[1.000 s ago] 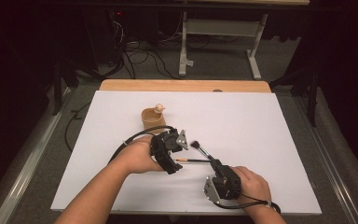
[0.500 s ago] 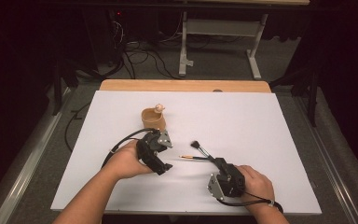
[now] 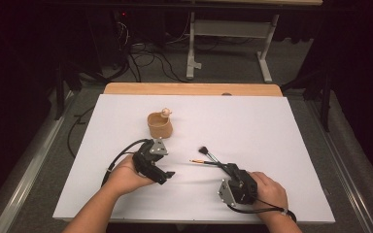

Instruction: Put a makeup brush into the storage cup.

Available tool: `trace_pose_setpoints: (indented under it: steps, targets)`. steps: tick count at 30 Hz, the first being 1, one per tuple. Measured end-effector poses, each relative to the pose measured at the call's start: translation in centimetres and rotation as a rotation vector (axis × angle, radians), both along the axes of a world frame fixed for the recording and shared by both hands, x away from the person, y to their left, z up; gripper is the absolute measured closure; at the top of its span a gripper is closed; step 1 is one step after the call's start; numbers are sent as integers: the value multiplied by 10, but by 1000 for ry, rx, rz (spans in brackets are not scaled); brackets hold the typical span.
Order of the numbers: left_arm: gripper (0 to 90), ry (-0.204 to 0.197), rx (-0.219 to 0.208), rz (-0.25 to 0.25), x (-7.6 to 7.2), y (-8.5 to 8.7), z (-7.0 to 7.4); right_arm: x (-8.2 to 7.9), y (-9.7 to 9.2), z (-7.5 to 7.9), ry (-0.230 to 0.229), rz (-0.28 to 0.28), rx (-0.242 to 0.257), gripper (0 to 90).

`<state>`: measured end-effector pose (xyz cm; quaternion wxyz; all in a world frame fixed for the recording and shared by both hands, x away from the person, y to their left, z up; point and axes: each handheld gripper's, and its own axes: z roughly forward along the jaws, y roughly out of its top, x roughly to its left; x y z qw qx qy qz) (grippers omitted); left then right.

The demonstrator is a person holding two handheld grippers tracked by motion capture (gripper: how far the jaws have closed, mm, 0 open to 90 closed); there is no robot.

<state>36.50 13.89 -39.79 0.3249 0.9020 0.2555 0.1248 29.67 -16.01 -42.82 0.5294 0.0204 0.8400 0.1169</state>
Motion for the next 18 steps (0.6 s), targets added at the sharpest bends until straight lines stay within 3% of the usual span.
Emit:
trace_pose_setpoints:
  steps: [3, 6, 8, 18]
  targets:
    - [91, 7, -70, 29, -2, 8, -7, -1, 0, 1, 0, -5, 14, 872]
    - [91, 3, -90, 43, -3, 11, -10, 0, -1, 2, -3, 1, 18, 872]
    - [89, -5, -160, 76, -7, 17, -14, 0, -1, 2, 8, -4, 42, 872]
    - [69, -52, -294, 132, -15, 27, -23, 0, -1, 3, 10, -4, 72, 872]
